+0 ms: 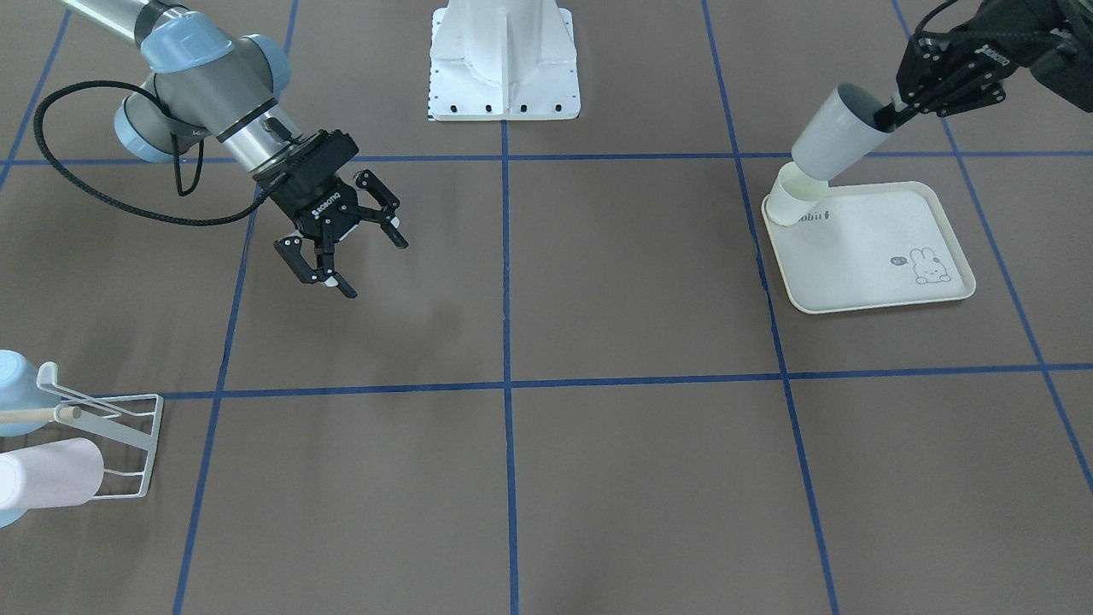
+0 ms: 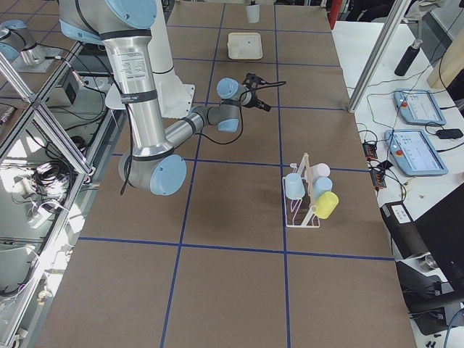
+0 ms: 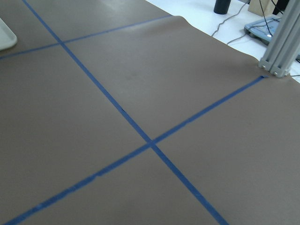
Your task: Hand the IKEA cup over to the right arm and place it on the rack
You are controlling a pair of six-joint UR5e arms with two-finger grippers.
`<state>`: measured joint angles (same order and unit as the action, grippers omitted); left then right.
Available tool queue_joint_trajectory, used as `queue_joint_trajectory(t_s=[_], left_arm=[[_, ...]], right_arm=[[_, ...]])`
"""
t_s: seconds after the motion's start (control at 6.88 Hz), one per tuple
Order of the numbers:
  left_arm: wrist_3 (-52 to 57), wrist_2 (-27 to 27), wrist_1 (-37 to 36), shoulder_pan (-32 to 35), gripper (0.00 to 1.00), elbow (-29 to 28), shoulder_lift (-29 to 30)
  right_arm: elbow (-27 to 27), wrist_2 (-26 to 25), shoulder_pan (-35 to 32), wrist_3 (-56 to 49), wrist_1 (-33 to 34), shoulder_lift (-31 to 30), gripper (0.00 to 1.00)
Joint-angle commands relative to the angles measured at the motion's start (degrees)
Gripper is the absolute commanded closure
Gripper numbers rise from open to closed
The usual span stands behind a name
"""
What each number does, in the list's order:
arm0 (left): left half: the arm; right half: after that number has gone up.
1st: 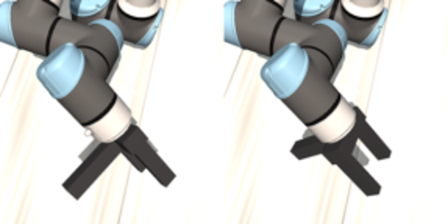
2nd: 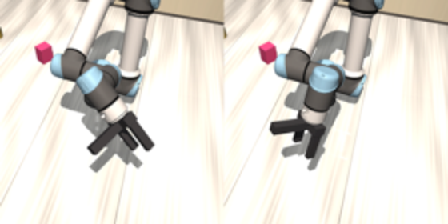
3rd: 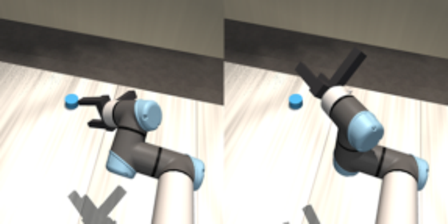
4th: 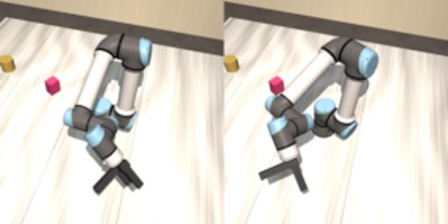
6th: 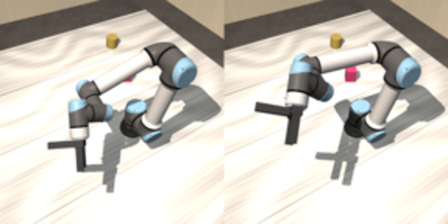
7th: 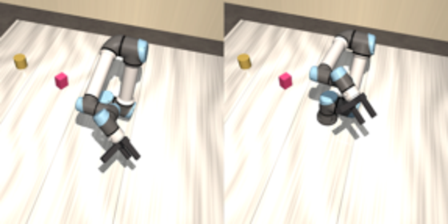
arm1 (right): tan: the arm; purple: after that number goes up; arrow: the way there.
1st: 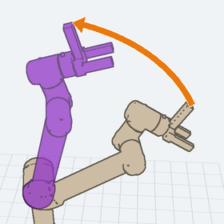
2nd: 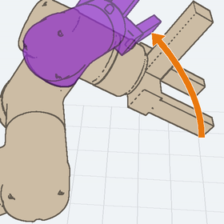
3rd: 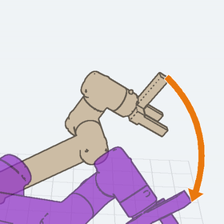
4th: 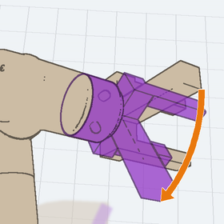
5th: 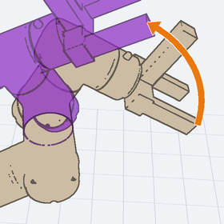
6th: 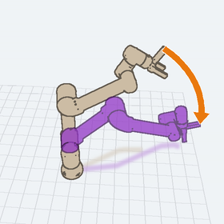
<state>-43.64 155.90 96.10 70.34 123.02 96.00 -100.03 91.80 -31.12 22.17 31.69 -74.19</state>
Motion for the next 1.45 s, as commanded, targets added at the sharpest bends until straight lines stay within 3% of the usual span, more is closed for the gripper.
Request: queue_joint_trajectory(t_s=[0.0, 0.15, 0.44, 0.73, 1.16, 1.31], left_arm=[[-4.6, 7.5, 7.8, -0.1, 1.00, -3.6, 3.1], [-8.6, 5.8, 11.6, -0.8, 1.00, -4.1, 4.4], [-24.7, -7.2, 17.3, -12.4, 1.00, -7.2, 11.5], [-39.3, -7.7, 24.3, -17.5, 1.00, -17.5, 21.7], [-46.2, -7.6, 36.8, -18.2, 1.00, -23.9, 23.8], [-46.2, -7.6, 39.1, -20.9, 1.00, -24.8, 24.1]], right_arm=[[1.8, 0.0, 3.8, 1.0, -9.7, 1.9, 0.04], [5.2, 0.0, 5.3, 0.9, -15.3, 3.6, 0.04], [8.6, 0.0, 6.9, 0.0, -19.9, 6.2, 0.04], [8.8, -0.7, 8.3, -0.5, -23.7, 7.7, 0.04], [12.9, -2.2, 9.1, -1.9, -35.1, 7.6, 0.08], [13.3, -2.2, 9.1, -2.3, -36.0, 7.6, 0.08]])
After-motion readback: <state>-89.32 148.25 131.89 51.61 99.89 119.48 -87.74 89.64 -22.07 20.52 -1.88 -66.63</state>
